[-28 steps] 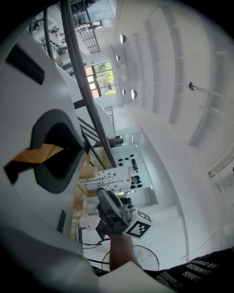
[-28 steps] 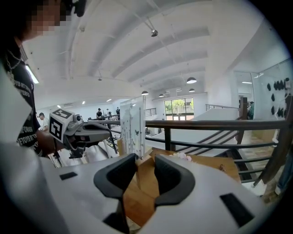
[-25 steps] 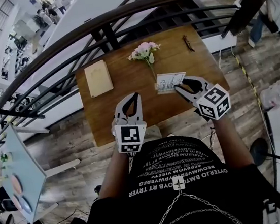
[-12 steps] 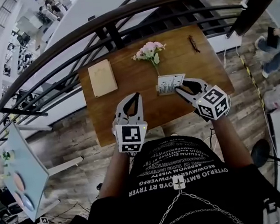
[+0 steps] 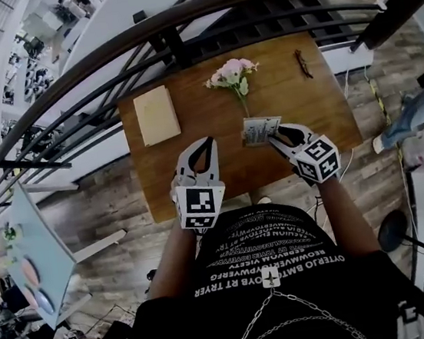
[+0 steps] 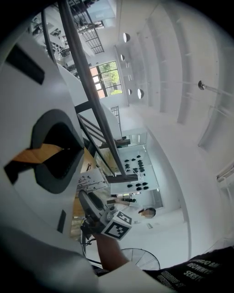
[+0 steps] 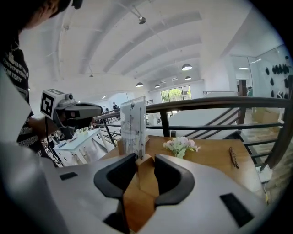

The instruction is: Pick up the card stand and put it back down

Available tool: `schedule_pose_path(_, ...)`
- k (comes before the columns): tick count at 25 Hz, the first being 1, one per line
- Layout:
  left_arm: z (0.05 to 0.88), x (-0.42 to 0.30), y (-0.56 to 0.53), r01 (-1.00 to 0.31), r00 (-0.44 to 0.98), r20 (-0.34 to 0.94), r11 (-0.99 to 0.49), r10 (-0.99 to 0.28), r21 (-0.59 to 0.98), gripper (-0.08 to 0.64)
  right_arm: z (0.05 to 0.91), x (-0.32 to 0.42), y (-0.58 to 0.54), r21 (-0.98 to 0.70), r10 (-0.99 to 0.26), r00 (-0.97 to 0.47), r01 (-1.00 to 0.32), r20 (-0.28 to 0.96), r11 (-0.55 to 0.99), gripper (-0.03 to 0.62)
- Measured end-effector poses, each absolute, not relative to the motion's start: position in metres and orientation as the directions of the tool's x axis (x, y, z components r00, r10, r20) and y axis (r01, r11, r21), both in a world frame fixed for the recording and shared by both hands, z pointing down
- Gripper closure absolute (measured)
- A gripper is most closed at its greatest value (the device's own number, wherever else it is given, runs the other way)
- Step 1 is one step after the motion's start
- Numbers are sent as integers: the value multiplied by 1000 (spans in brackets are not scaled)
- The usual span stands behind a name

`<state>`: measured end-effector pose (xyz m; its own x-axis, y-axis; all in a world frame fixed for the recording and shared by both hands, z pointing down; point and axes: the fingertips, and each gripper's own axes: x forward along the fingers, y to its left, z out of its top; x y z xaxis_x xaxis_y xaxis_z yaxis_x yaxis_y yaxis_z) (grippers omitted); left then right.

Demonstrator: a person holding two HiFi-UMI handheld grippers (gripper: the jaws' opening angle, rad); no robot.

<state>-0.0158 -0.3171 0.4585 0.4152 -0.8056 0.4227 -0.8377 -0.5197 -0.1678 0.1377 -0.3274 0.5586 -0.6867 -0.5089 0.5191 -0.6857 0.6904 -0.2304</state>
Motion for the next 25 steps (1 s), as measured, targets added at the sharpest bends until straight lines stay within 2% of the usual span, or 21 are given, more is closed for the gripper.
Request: schedule_pose_path(25,488,-66,-369,-842,383,513,-518,-768,-147,535,739,104,-341,-236,-364,-621,-674,694,700,453)
